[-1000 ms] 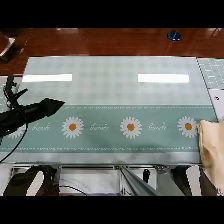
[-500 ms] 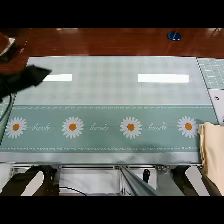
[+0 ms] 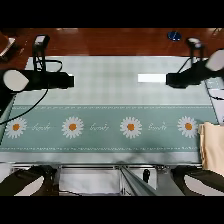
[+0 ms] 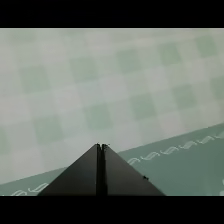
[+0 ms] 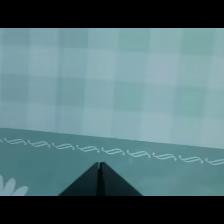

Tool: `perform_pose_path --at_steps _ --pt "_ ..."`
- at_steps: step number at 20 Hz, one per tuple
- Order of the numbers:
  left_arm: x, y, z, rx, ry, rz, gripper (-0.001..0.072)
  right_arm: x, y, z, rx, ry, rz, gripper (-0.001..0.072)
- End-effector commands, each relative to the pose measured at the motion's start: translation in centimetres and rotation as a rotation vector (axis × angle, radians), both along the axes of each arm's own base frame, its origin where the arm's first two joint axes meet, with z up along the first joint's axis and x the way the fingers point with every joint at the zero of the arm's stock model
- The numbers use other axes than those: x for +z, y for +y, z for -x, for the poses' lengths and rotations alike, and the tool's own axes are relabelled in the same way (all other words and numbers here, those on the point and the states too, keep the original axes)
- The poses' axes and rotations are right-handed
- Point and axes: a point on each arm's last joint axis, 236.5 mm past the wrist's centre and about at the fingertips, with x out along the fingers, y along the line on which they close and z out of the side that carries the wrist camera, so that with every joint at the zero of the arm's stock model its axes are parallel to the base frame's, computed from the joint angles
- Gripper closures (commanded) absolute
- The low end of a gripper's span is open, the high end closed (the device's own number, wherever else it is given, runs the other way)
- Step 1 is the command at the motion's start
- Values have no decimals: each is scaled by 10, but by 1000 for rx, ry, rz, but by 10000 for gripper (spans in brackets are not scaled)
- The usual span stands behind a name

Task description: Fold the shirts.

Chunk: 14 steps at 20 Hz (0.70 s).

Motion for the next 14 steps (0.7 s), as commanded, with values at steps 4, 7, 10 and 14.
perform_pose_path --at_steps 4,7,10,14 --pt "-21 16 -10 78 -6 -73 689 -37 12 3 50 77 132 688" --pt "-25 15 -11 78 2 -75 689 -37 11 3 50 77 132 688" --pt "-26 15 -13 78 -1 -75 690 -37 11 3 50 77 132 688" --pt "-25 15 -14 79 -8 -72 689 -37 12 3 50 77 132 687"
